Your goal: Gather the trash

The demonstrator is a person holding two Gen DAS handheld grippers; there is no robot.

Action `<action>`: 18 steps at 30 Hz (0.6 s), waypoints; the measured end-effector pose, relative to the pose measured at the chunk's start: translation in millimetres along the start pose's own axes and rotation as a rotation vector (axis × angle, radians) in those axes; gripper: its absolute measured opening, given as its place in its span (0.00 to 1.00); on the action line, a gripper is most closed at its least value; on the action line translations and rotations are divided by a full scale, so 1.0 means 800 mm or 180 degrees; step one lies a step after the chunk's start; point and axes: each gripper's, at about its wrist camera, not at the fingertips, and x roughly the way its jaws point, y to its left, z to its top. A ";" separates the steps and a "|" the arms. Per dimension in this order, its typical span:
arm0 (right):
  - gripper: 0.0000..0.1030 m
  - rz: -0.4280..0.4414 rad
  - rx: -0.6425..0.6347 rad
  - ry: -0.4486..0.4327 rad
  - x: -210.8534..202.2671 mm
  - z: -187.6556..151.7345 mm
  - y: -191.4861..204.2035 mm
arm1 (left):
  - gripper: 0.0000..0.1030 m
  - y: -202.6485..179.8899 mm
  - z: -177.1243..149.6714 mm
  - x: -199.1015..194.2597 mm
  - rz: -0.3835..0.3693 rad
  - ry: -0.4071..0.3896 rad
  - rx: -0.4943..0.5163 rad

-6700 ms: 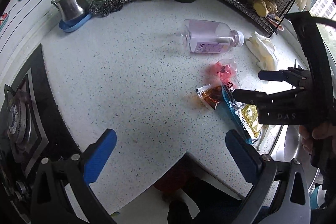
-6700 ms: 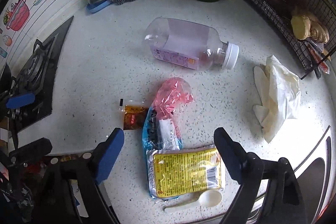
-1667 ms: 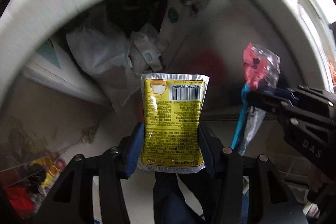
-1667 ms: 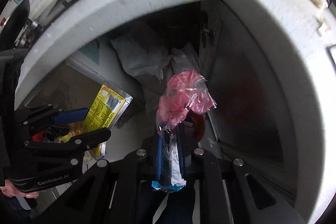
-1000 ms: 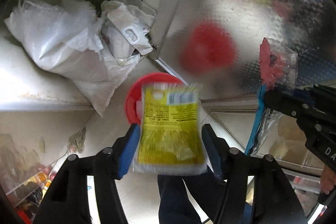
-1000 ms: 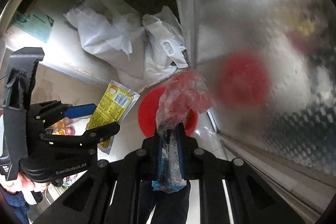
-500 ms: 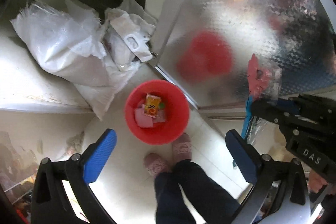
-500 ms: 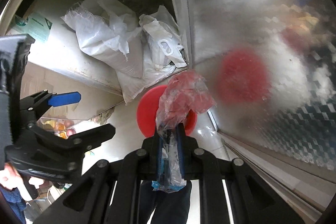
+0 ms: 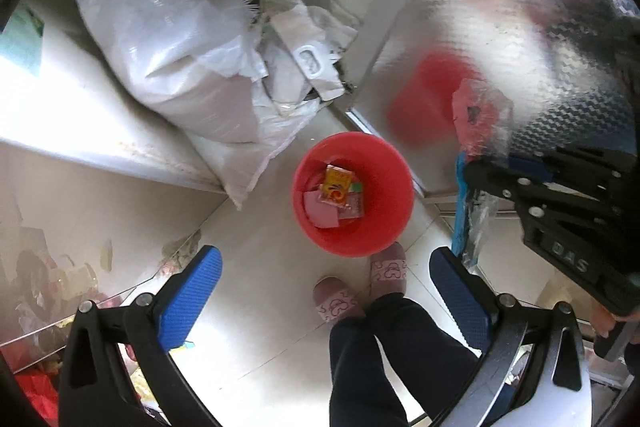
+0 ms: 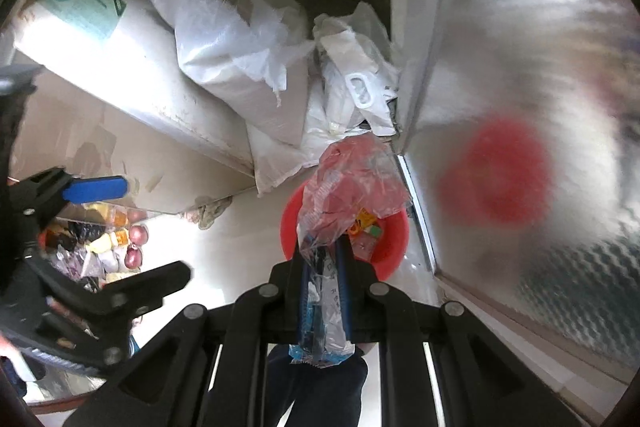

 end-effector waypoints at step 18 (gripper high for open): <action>0.93 -0.0144 -0.0046 -0.0028 -0.035 -0.011 0.020 | 1.00 0.011 -0.032 -0.063 0.0133 -0.0146 -0.0169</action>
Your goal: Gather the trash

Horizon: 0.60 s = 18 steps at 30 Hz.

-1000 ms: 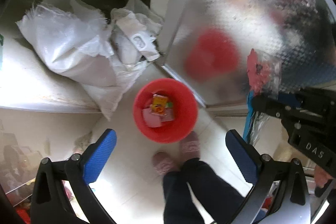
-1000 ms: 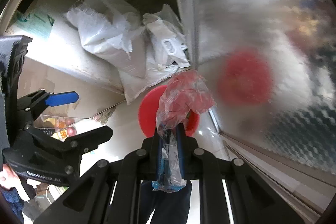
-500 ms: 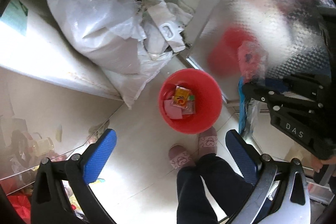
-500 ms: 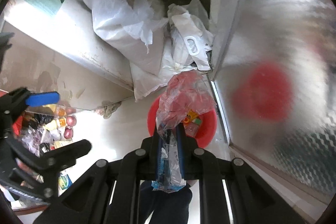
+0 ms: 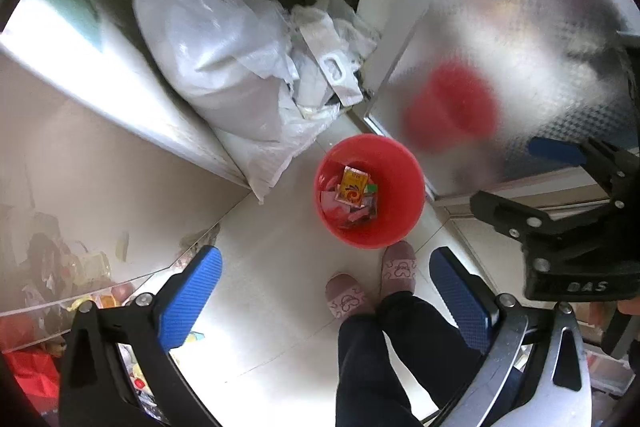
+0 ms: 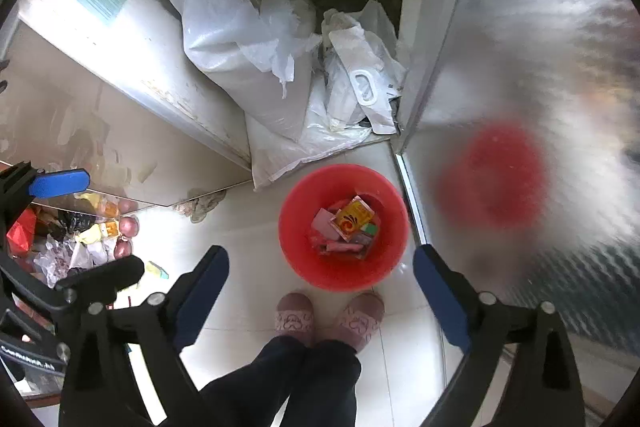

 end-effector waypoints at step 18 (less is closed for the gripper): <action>0.99 -0.0336 -0.0014 -0.0877 -0.314 0.033 0.051 | 1.00 -0.016 0.060 -0.298 -0.0036 -0.0834 0.0251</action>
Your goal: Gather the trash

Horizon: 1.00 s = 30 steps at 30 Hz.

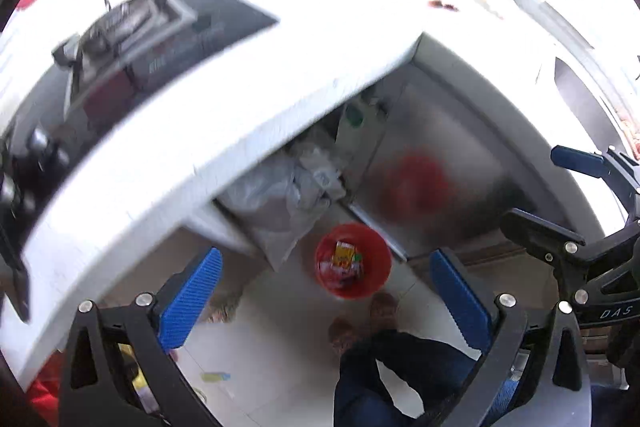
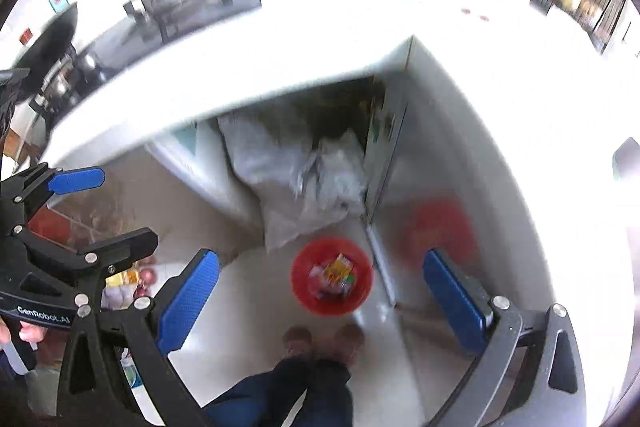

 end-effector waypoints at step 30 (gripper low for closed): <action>0.99 -0.0601 0.0602 -0.0550 -0.149 0.080 -0.135 | 1.00 -0.129 0.197 -0.084 -0.0598 -0.0481 0.1089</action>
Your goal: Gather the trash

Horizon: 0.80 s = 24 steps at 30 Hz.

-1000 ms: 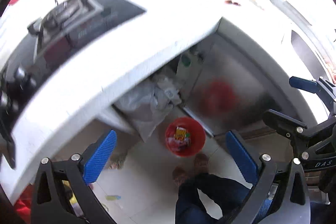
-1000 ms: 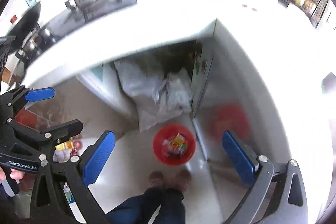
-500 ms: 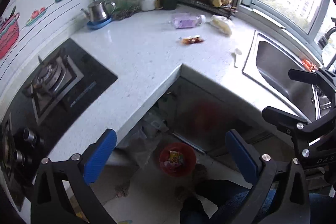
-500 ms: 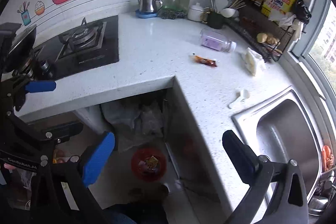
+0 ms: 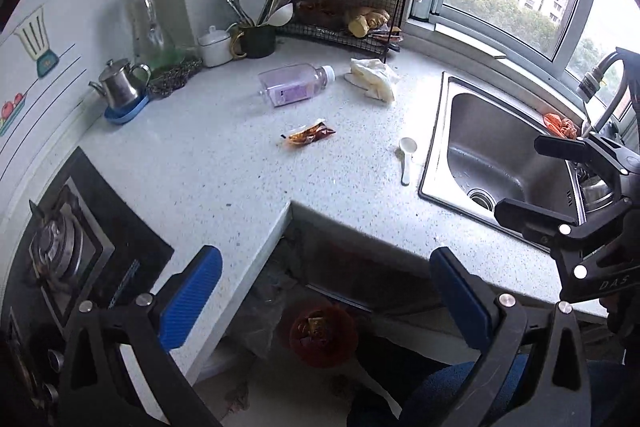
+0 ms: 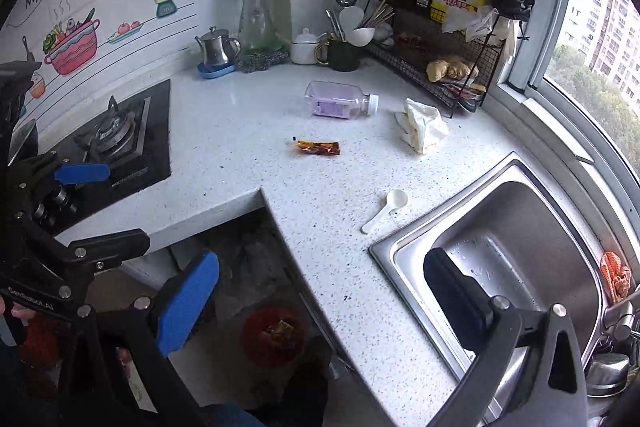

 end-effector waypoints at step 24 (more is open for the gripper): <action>0.99 0.0123 0.0459 0.0643 0.159 0.073 -0.153 | 1.00 0.017 0.183 0.262 -0.0209 0.0775 0.0525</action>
